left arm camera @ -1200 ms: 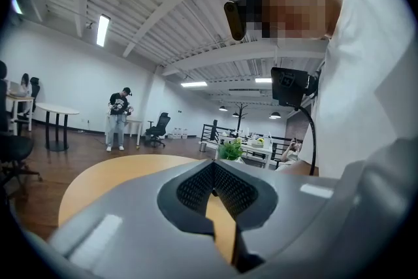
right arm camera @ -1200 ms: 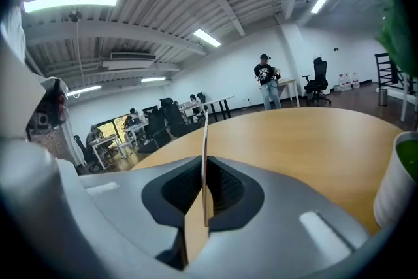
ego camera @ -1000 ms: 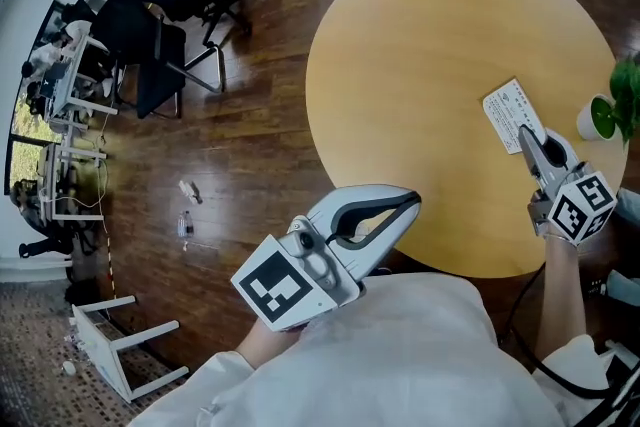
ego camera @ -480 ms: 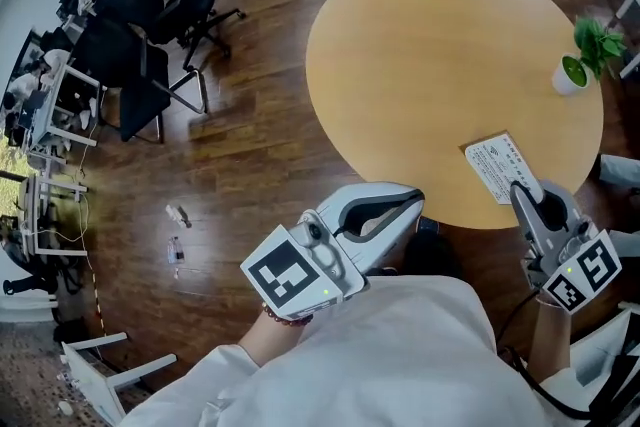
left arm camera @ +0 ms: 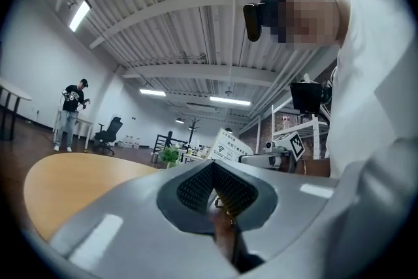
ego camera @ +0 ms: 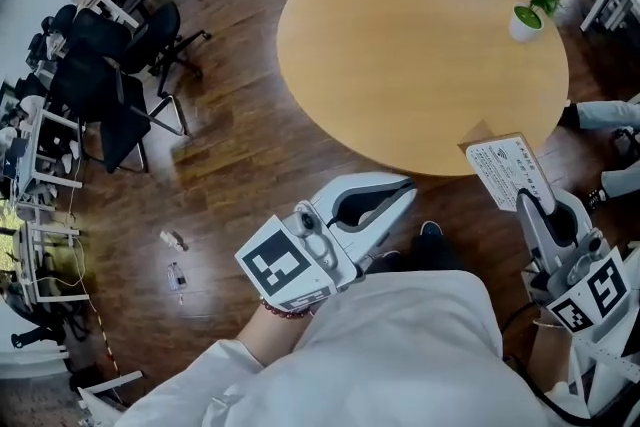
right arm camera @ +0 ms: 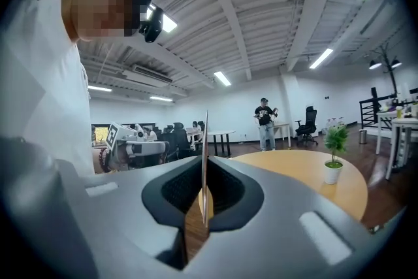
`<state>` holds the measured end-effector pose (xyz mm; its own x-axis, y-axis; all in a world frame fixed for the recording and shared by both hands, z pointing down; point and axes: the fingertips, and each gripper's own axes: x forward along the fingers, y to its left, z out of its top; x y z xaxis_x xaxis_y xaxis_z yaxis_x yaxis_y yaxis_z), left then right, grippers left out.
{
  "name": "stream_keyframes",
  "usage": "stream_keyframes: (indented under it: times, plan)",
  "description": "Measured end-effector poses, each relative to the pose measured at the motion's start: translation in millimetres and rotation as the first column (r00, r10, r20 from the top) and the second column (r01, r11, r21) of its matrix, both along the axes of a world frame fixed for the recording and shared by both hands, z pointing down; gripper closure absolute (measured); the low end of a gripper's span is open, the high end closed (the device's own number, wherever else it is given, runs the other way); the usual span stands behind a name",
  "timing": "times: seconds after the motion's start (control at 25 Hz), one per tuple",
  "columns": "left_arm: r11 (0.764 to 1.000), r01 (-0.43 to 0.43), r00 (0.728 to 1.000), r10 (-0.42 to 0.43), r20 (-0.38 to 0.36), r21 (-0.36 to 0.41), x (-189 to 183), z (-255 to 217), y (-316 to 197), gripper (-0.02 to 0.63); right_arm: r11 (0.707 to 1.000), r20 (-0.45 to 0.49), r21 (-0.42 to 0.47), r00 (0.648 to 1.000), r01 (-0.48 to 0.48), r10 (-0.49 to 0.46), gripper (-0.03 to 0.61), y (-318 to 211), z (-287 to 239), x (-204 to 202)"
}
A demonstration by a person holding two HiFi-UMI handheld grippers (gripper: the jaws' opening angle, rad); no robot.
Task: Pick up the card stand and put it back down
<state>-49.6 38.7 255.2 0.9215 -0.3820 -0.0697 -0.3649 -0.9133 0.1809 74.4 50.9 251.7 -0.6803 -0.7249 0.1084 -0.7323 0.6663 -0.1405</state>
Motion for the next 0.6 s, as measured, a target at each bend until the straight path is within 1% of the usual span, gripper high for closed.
stream_keyframes:
  times: [0.16,0.32,0.44,0.6]
  plan:
    - [0.999,-0.027,1.000,0.027,0.013,0.019,15.6,-9.5,18.9,0.612,1.000,0.013,0.006,1.000,-0.011,0.011,0.558,20.0,-12.6,14.3]
    - [0.994,-0.094,0.996,0.095,-0.004,0.055,37.1,-30.1,42.0,0.612,1.000,0.025,0.007,1.000,0.005,-0.005,0.557,33.2,-20.6,26.1]
    - [0.993,-0.098,0.995,0.099,-0.005,0.060,49.6,-39.3,54.8,0.612,0.999,0.036,0.000,0.999,0.035,-0.035,0.557,43.8,-24.3,30.6]
    - [0.992,-0.103,0.995,0.101,0.027,0.077,61.6,-35.5,58.4,0.614,0.998,0.037,0.014,0.998,0.055,-0.056,0.557,40.9,-25.6,33.7]
